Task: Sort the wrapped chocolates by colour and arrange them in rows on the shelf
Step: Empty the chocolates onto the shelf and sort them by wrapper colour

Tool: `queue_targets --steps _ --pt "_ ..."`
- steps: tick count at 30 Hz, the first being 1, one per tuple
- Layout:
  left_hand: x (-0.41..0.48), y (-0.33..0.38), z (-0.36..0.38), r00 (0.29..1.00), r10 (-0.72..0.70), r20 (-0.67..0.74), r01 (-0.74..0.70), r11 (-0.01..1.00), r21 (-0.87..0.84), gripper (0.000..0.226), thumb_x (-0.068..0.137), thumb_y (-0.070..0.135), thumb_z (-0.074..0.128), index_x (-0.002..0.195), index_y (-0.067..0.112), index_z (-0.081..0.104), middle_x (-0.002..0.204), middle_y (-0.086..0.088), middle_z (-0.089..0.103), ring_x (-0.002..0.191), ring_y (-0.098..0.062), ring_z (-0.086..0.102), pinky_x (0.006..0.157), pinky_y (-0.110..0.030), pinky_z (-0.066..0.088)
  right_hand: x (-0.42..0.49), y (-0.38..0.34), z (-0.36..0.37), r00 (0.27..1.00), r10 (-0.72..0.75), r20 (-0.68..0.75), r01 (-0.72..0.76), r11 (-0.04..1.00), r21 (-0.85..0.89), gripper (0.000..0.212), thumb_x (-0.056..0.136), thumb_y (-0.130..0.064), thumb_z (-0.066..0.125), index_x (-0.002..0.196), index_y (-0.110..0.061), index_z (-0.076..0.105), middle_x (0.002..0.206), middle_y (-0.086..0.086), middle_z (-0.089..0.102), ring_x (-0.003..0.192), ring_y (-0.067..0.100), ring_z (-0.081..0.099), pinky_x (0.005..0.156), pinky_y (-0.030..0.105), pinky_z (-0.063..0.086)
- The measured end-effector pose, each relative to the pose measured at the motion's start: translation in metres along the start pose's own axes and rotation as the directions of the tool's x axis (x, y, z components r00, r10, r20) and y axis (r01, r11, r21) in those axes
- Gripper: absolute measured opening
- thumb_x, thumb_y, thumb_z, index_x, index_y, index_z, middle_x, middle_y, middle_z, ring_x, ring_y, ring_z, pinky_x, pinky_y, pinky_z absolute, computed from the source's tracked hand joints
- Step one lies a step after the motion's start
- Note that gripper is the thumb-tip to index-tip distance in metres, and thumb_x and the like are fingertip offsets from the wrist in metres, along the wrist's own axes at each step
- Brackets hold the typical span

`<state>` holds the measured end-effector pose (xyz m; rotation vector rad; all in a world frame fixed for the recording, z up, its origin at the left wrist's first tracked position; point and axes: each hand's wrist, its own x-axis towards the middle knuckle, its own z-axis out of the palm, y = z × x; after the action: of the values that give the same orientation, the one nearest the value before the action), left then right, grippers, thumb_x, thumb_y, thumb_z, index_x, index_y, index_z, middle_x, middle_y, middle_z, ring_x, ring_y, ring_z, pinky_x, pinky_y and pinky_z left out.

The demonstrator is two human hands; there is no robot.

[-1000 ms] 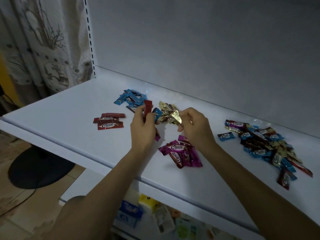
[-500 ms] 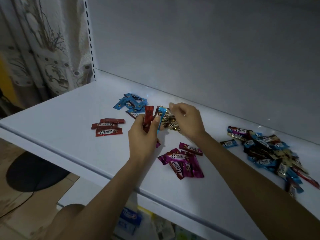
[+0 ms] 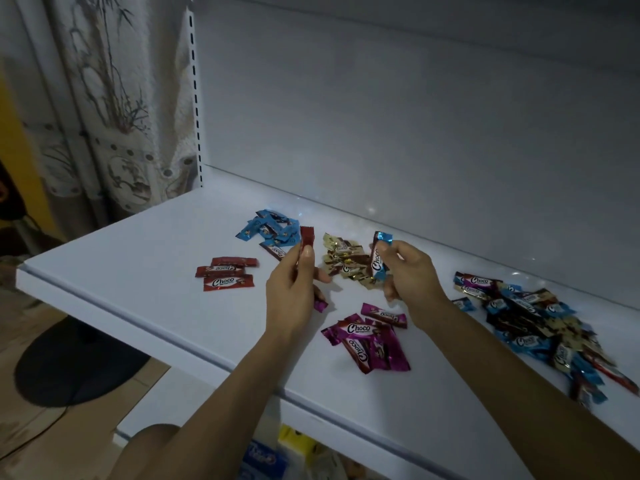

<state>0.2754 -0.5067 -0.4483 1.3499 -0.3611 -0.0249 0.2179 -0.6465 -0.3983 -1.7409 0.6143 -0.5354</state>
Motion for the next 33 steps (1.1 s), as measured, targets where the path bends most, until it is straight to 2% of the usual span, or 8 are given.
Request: queue_targets --steps 4,7,10,13,19,24,30,33 --pt "-0.005 0.002 -0.001 0.999 0.021 0.045 -0.020 1.000 -0.010 0.039 0.102 0.040 0.041 0.086 0.007 0.054 0.060 -0.010 0.048 0.054 -0.019 0.043 0.052 -0.036 0.038 -0.008 0.001 -0.013 0.998 0.012 -0.055 -0.011 1.000 0.016 0.016 0.096 -0.028 0.055 0.098 -0.015 0.063 0.069 0.008 0.056 0.033 0.006 0.040 0.039 0.020 0.037" --pt "-0.001 0.009 -0.005 0.998 0.022 0.055 -0.025 0.998 0.052 0.041 0.103 0.036 0.038 0.090 0.000 0.053 0.054 -0.008 0.044 0.047 -0.017 0.040 0.049 -0.034 0.036 -0.012 0.002 -0.014 1.000 0.017 -0.012 -0.016 0.999 0.034 0.015 0.098 -0.026 0.051 0.103 -0.016 0.061 0.076 0.008 0.060 0.037 0.006 0.047 0.042 0.022 0.041" --pt "0.010 0.020 -0.018 0.999 -0.021 0.035 0.018 0.996 0.086 0.036 0.105 0.028 0.033 0.081 0.008 0.050 0.054 -0.006 0.046 0.042 -0.013 0.042 0.043 -0.029 0.039 -0.013 0.000 -0.011 0.997 0.011 0.080 -0.012 1.000 0.014 0.016 0.098 -0.017 0.051 0.112 -0.019 0.059 0.082 0.006 0.064 0.048 0.009 0.053 0.045 0.022 0.043" --pt "0.011 0.021 -0.039 0.998 -0.060 0.023 0.057 0.994 0.088 0.038 0.105 0.025 0.033 0.083 0.000 0.052 0.061 -0.008 0.054 0.046 -0.014 0.046 0.041 -0.024 0.042 -0.012 -0.003 0.000 0.988 -0.030 0.153 0.033 0.999 -0.015 0.021 0.092 -0.008 0.060 0.113 -0.012 0.062 0.078 0.000 0.066 0.056 0.010 0.052 0.049 0.021 0.043" --pt "-0.002 0.012 -0.056 1.000 -0.013 -0.025 0.015 0.995 0.102 0.047 0.099 0.033 0.048 0.068 0.001 0.062 0.051 -0.006 0.052 0.044 -0.009 0.046 0.046 -0.018 0.041 -0.006 -0.006 0.030 0.987 -0.020 0.161 0.009 0.998 0.068 0.019 0.088 -0.013 0.066 0.106 -0.005 0.068 0.069 0.000 0.068 0.046 0.003 0.050 0.044 0.016 0.037" --pt "0.008 0.010 -0.054 0.981 -0.079 -0.178 0.083 0.996 0.016 0.038 0.103 0.026 0.041 0.079 0.004 0.060 0.066 -0.011 0.055 0.046 -0.010 0.048 0.044 -0.018 0.042 0.015 -0.012 0.062 0.978 0.041 0.205 -0.042 0.999 -0.001 0.022 0.094 -0.008 0.056 0.113 -0.002 0.064 0.077 0.007 0.064 0.044 0.002 0.048 0.040 0.015 0.035" --pt "0.009 0.009 -0.054 0.981 -0.077 -0.176 0.082 0.996 0.022 0.034 0.102 0.025 0.043 0.081 0.012 0.066 0.076 -0.014 0.061 0.061 -0.022 0.051 0.059 -0.034 0.047 0.043 -0.032 0.113 0.966 0.124 0.228 -0.090 0.984 -0.152 0.029 0.098 -0.019 0.049 0.126 -0.013 0.056 0.087 0.003 0.065 0.055 0.012 0.053 0.045 0.022 0.038" --pt "0.009 0.008 -0.055 0.986 -0.035 -0.163 0.044 0.998 0.051 0.032 0.100 0.031 0.048 0.077 0.020 0.067 0.070 -0.010 0.062 0.060 -0.022 0.053 0.062 -0.041 0.050 0.034 -0.028 0.107 0.959 0.077 0.274 -0.041 0.990 -0.135 0.033 0.097 -0.044 0.046 0.107 -0.019 0.066 0.091 0.004 0.069 0.058 0.013 0.054 0.050 0.025 0.038"
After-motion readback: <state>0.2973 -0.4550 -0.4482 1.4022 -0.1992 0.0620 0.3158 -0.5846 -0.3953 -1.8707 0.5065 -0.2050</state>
